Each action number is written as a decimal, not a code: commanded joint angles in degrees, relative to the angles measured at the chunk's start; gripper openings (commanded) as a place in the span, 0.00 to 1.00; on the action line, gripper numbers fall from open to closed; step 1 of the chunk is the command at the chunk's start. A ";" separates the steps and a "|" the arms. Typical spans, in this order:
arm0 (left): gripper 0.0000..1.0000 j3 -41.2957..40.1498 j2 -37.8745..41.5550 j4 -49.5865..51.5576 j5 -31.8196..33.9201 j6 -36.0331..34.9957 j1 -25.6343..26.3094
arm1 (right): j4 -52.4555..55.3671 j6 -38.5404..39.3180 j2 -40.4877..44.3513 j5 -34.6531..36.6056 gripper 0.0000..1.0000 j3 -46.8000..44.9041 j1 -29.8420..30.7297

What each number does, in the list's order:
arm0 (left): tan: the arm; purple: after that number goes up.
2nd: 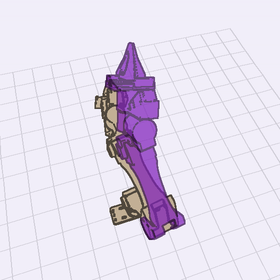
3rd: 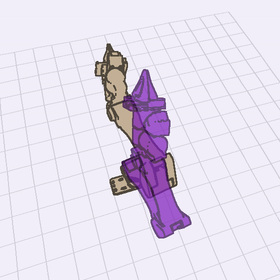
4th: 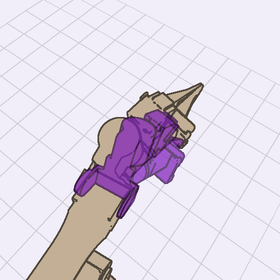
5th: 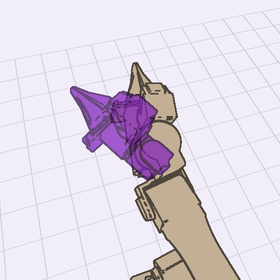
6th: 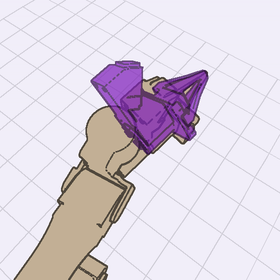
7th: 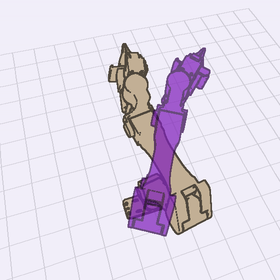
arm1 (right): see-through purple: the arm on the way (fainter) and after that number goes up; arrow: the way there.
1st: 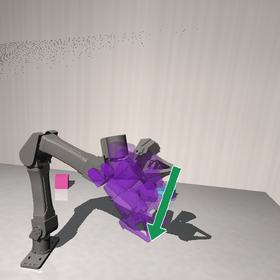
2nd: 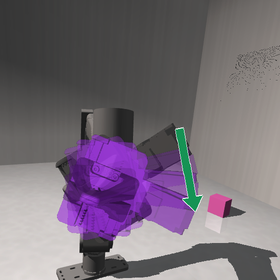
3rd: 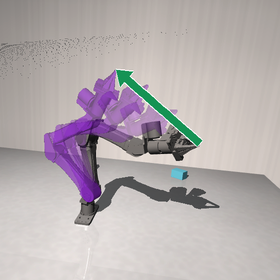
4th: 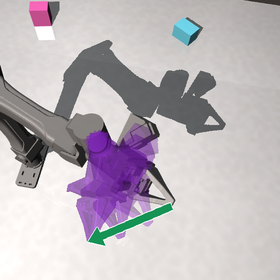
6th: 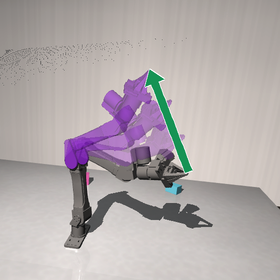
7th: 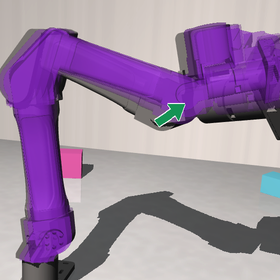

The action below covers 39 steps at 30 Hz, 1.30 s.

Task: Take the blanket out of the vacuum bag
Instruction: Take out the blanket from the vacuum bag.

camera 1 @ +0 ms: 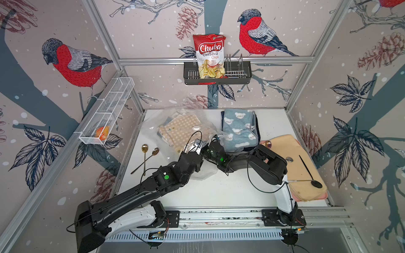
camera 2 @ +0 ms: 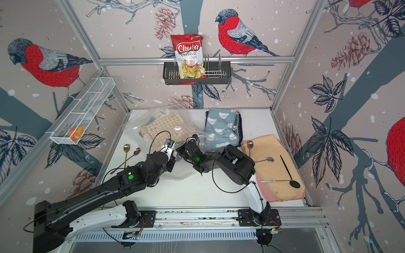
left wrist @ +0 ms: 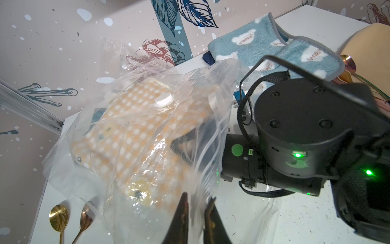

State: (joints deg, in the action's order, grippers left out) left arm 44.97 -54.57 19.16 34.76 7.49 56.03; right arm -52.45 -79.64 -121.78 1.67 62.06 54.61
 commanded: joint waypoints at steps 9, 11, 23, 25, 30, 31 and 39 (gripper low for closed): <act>0.14 0.13 0.23 -1.20 1.02 0.01 -0.07 | -1.67 3.04 10.03 2.59 0.00 -5.52 3.10; 0.14 0.16 0.25 -1.15 1.23 0.07 -0.04 | -1.25 2.91 11.45 2.65 0.00 -6.18 3.55; 0.14 0.27 0.07 -1.34 1.09 0.23 -0.58 | -2.08 3.90 22.01 7.09 0.00 -16.84 8.99; 0.14 0.29 0.07 -1.32 1.09 0.25 -0.59 | -1.13 5.10 25.21 8.90 0.00 -19.39 10.22; 0.14 0.22 0.25 -1.19 1.67 0.25 -0.71 | 4.09 9.66 36.41 14.96 0.00 -24.73 13.56; 0.14 0.29 0.25 -1.15 1.78 0.25 -0.82 | 5.80 11.22 39.18 16.65 0.00 -25.33 14.32; 0.14 0.47 0.66 -1.02 1.89 0.60 -2.33 | 16.72 20.96 58.44 23.81 0.00 -27.09 16.33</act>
State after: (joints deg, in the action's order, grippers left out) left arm 45.01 -54.30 19.16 35.24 7.60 54.08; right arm -39.48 -64.27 -67.33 21.41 34.79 71.02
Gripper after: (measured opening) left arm 0.139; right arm 0.061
